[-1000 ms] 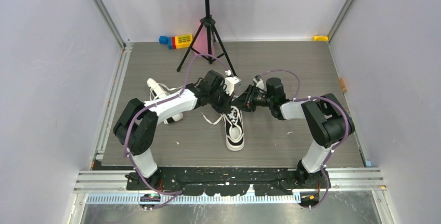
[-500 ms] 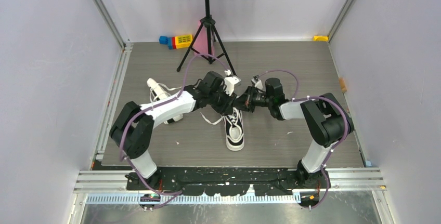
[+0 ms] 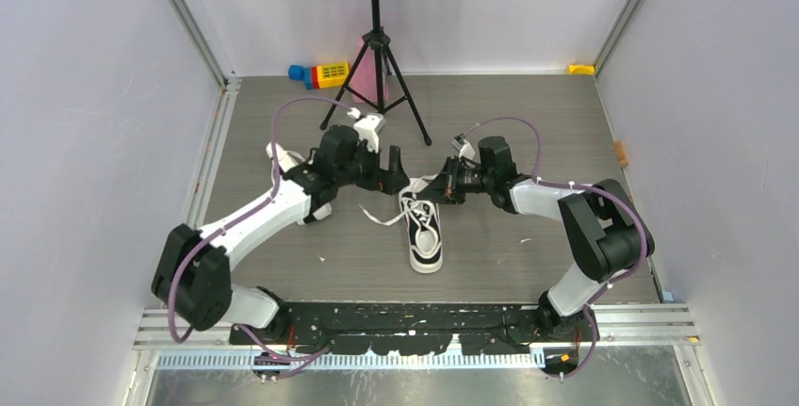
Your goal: Tie the shoes
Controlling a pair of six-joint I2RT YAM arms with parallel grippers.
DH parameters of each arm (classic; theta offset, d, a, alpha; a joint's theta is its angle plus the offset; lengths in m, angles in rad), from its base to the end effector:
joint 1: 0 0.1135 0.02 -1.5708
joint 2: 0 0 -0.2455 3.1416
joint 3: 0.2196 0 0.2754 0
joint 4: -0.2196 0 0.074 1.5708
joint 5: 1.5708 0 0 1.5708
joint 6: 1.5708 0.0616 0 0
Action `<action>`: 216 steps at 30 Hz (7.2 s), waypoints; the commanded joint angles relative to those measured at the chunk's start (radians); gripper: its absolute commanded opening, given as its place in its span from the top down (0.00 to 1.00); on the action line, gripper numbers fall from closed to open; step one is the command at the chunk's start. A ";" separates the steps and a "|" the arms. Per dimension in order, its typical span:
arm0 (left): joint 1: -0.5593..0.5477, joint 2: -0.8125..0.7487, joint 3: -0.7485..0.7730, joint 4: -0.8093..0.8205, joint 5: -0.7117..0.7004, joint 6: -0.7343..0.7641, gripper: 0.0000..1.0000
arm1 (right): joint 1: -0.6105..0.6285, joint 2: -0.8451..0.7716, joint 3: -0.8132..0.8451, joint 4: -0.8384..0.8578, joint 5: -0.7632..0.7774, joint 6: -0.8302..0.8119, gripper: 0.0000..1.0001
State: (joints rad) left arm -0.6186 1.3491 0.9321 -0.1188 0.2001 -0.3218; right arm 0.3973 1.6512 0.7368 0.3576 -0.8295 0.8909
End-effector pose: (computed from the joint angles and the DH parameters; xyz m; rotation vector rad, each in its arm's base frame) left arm 0.2794 -0.2139 0.2304 0.4472 2.1455 -0.7601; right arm 0.3046 0.1771 0.1208 0.0165 2.3745 1.5814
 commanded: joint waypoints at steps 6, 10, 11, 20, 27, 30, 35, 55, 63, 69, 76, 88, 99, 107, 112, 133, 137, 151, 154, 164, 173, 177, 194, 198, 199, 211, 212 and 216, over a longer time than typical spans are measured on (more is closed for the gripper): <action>0.091 0.285 0.278 -0.211 0.251 -0.313 0.26 | 0.007 -0.096 0.030 -0.144 0.027 -0.153 1.00; 0.089 0.372 0.349 -0.269 0.281 -0.348 0.34 | 0.012 -0.101 0.035 -0.144 0.031 -0.153 1.00; 0.089 0.398 0.384 -0.292 0.288 -0.349 0.35 | 0.014 -0.102 0.036 -0.144 0.033 -0.152 1.00; 0.075 0.577 0.570 -0.472 0.312 -0.324 0.53 | 0.025 -0.097 0.046 -0.148 0.040 -0.152 1.00; 0.057 0.677 0.667 -0.554 0.285 -0.293 0.59 | 0.028 -0.099 0.048 -0.149 0.044 -0.148 1.00; 0.050 0.698 0.688 -0.557 0.285 -0.291 0.62 | 0.028 -0.098 0.043 -0.149 0.045 -0.148 1.00; 0.037 0.749 0.743 -0.591 0.296 -0.278 0.71 | 0.028 -0.096 0.038 -0.148 0.049 -0.148 1.00; 0.109 0.446 0.487 -0.554 0.205 -0.220 0.99 | 0.022 -0.110 0.043 -0.150 0.102 -0.130 1.00; 0.112 0.307 0.332 -0.552 0.224 -0.225 0.91 | 0.015 -0.096 0.044 -0.122 0.102 -0.107 1.00; 0.101 0.243 0.246 -0.484 0.298 -0.263 0.93 | 0.016 -0.082 0.049 -0.101 0.098 -0.088 1.00; 0.029 0.250 0.233 -0.383 0.317 -0.326 0.88 | 0.016 -0.070 0.056 -0.079 0.112 -0.060 1.00; -0.046 0.287 0.208 -0.239 0.279 -0.407 0.89 | 0.015 -0.053 0.063 -0.040 0.140 -0.015 1.00; -0.088 0.334 0.169 -0.068 0.153 -0.475 0.92 | 0.017 -0.074 0.026 0.026 0.163 0.052 1.00; -0.101 0.370 0.112 0.076 0.108 -0.490 0.96 | 0.021 -0.080 -0.011 0.080 0.201 0.112 1.00; -0.101 0.349 0.102 0.056 0.041 -0.448 0.99 | 0.021 -0.091 -0.017 0.057 0.217 0.102 1.00; -0.094 0.456 0.075 0.191 0.357 -0.460 1.00 | 0.041 -0.152 -0.008 -0.100 0.382 0.059 1.00; -0.080 0.463 0.074 0.195 0.374 -0.458 1.00 | 0.041 -0.179 -0.005 -0.164 0.404 0.033 0.99; -0.074 0.478 0.076 0.182 0.380 -0.428 1.00 | 0.042 -0.201 0.034 -0.299 0.434 -0.031 0.73; -0.074 0.479 0.075 0.182 0.377 -0.428 1.00 | 0.041 -0.200 0.039 -0.312 0.437 -0.039 0.67; -0.075 0.486 0.084 0.174 0.380 -0.424 1.00 | 0.041 -0.219 0.065 -0.430 0.481 -0.084 0.61; -0.074 0.482 0.084 0.163 0.381 -0.420 1.00 | 0.041 -0.250 0.080 -0.488 0.509 -0.107 0.70; -0.073 0.481 0.085 0.155 0.384 -0.418 1.00 | 0.041 -0.252 0.087 -0.492 0.503 -0.107 0.86; -0.075 0.459 0.052 0.138 0.480 -0.411 1.00 | 0.069 -0.204 0.272 -0.487 0.441 -0.130 1.00; -0.073 0.446 0.014 0.160 0.489 -0.411 1.00 | 0.075 -0.161 0.318 -0.486 0.431 -0.132 1.00; -0.073 0.443 0.011 0.162 0.488 -0.409 1.00 | 0.077 -0.153 0.321 -0.483 0.430 -0.131 1.00; -0.039 0.441 -0.017 0.267 0.476 -0.457 0.98 | 0.089 -0.185 0.224 -0.468 0.445 -0.125 0.74; -0.039 0.444 -0.016 0.269 0.479 -0.459 0.99 | 0.089 -0.193 0.214 -0.467 0.448 -0.126 0.71; -0.039 0.453 -0.022 0.303 0.485 -0.480 0.99 | 0.088 -0.250 0.172 -0.483 0.483 -0.135 0.61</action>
State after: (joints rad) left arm -0.6624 1.8153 0.9318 0.1646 0.6712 -0.7872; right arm 0.4828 1.4960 0.9382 -0.1513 -0.3805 0.7670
